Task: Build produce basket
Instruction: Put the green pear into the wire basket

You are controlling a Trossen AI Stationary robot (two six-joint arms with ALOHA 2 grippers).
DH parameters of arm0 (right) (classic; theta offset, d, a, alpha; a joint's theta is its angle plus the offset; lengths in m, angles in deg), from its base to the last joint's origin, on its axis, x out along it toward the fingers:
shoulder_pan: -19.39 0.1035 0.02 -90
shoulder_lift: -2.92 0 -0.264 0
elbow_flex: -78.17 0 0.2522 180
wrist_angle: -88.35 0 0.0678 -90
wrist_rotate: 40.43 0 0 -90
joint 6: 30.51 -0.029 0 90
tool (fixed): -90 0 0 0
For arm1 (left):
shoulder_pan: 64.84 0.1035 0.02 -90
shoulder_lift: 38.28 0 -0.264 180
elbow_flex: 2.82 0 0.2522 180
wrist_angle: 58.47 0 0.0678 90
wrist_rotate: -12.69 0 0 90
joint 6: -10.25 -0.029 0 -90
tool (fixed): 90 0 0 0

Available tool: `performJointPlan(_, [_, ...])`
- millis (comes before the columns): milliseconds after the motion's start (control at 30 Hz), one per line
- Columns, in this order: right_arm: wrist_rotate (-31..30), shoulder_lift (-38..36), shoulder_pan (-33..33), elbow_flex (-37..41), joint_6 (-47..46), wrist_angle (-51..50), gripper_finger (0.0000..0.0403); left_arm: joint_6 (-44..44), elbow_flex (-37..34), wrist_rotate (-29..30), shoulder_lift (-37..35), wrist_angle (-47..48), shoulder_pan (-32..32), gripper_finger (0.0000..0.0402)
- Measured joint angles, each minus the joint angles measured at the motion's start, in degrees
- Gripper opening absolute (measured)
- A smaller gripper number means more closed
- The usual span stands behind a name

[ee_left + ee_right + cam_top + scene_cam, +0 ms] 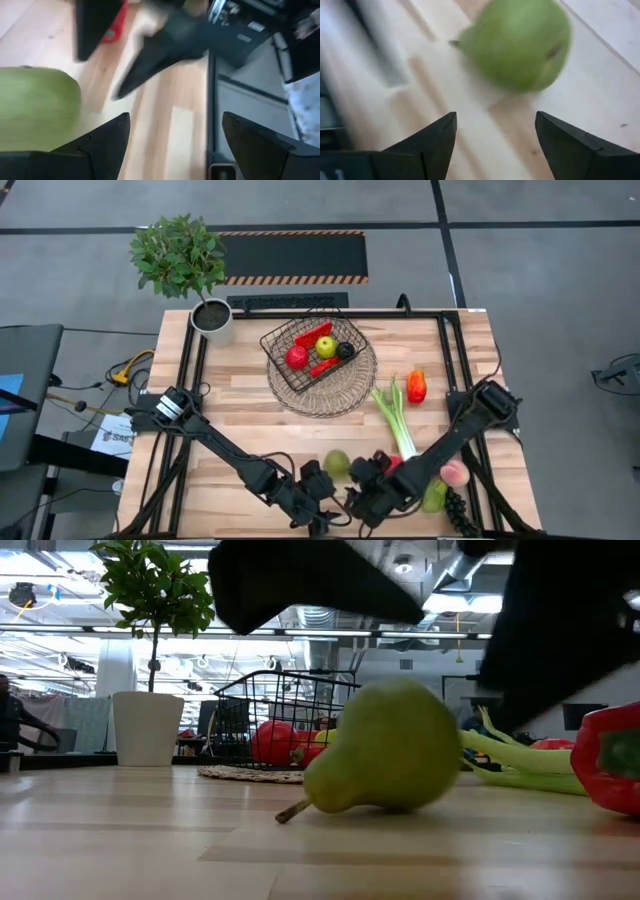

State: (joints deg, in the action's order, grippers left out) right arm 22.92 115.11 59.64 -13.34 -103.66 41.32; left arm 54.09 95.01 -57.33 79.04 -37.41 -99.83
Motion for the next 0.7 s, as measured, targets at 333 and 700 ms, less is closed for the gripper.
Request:
performJointPlan(333, [-3.3, -7.2, 5.5, 0.0, -3.8, -6.0, 0.0291, 3.5, 0.0, 9.1, -1.4, 10.4, -0.3, 0.0303])
performJointPlan(700, [-3.8, -5.9, 6.8, 0.1, -9.5, -8.7, 0.0291, 41.8, 0.0, 16.0, -2.0, 37.4, -1.1, 0.0303])
